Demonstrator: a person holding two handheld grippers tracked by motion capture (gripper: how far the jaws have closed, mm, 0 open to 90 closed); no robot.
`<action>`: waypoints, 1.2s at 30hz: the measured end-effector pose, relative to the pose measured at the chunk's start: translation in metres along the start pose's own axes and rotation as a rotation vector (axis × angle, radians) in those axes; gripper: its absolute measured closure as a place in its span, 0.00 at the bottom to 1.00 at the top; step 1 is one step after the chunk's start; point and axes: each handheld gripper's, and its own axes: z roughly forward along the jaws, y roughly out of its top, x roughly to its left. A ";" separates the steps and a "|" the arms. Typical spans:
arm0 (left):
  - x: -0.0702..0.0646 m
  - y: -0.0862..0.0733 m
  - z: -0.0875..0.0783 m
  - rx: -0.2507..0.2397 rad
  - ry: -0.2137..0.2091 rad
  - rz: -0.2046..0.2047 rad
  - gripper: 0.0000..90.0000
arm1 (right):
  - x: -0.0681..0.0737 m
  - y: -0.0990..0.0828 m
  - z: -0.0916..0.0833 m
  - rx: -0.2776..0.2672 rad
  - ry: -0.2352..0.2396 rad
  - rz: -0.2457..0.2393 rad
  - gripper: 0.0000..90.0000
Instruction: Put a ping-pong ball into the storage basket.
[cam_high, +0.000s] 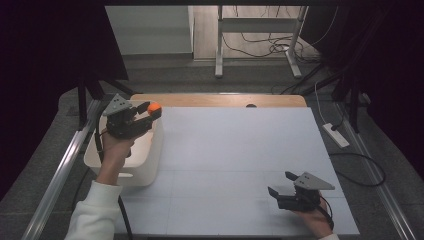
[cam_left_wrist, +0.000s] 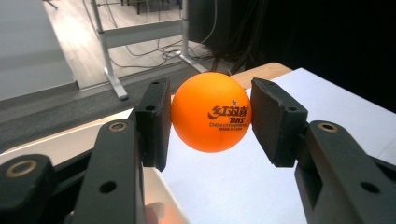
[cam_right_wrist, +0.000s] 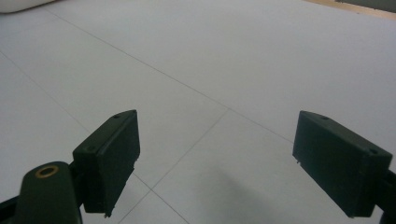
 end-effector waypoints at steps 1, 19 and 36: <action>0.003 -0.001 -0.001 0.005 0.008 -0.007 0.56 | 0.000 0.000 0.000 0.001 0.001 0.000 0.17; 0.025 -0.011 0.004 0.090 0.091 -0.060 0.56 | 0.000 0.000 0.001 0.004 -0.001 -0.001 0.17; 0.044 -0.010 0.022 0.201 0.144 -0.065 0.56 | 0.001 0.000 0.001 0.005 -0.001 -0.003 0.17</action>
